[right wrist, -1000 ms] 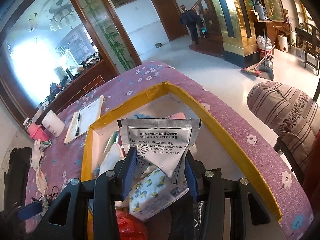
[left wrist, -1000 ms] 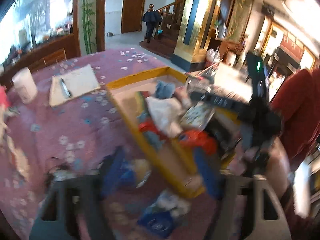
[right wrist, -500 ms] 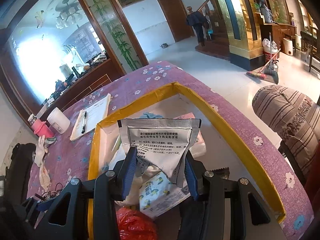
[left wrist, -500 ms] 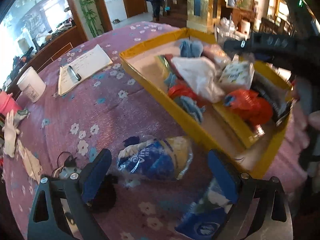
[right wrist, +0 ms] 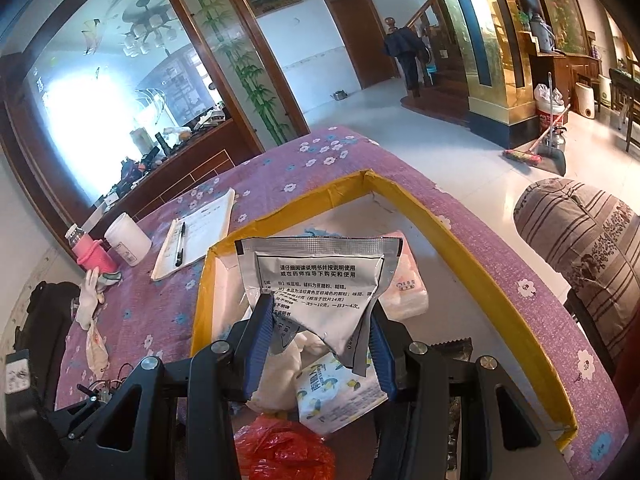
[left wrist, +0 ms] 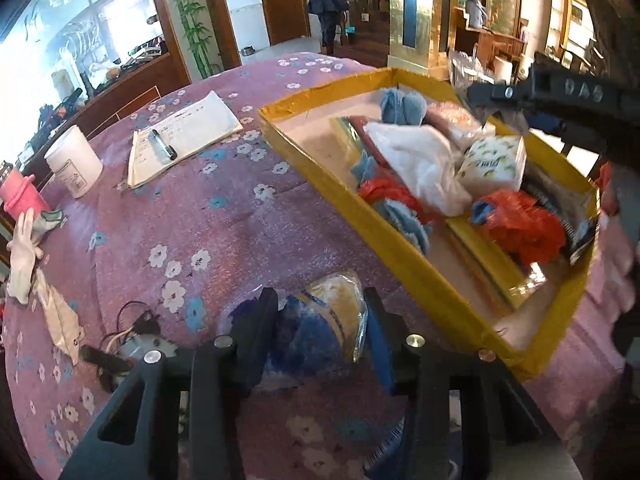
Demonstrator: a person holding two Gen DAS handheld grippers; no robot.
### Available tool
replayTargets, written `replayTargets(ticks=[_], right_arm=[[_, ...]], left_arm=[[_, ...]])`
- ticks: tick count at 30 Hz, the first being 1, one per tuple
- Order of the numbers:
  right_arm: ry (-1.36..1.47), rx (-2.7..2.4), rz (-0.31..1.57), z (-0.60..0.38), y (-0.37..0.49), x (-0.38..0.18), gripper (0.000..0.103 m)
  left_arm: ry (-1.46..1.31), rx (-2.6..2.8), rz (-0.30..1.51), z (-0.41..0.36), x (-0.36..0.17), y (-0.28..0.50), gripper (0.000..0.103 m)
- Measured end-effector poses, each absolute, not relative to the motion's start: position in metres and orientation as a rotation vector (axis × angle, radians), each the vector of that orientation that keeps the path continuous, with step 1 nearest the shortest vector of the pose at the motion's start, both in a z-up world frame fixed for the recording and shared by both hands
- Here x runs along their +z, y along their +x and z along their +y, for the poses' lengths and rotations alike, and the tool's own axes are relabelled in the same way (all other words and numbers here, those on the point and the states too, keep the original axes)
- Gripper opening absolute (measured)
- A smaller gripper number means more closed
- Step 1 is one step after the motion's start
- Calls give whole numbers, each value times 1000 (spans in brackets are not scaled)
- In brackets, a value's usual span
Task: Organize soft objects
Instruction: 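Open both tools to drop the Vinda bag and wipes packet into the tray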
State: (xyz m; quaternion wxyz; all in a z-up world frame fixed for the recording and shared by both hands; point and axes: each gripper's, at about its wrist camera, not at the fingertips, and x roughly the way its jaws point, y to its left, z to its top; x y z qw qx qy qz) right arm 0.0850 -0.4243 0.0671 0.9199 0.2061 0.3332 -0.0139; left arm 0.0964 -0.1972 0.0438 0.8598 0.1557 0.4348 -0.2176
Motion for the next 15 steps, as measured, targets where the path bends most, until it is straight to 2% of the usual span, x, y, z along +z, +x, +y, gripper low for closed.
replayTargets(ticks=[6,11,15], right_arm=[[417,-39,682,-426,84,68,48],[428,-69,691,-432,84,66,48],[447,-105,708,-442,85,62,48]], left_arm=[[241,-530,863,-202,86,89,41],[156,-649,813,-235,121,89,42],[141,-691,836,-270,112,93,42]])
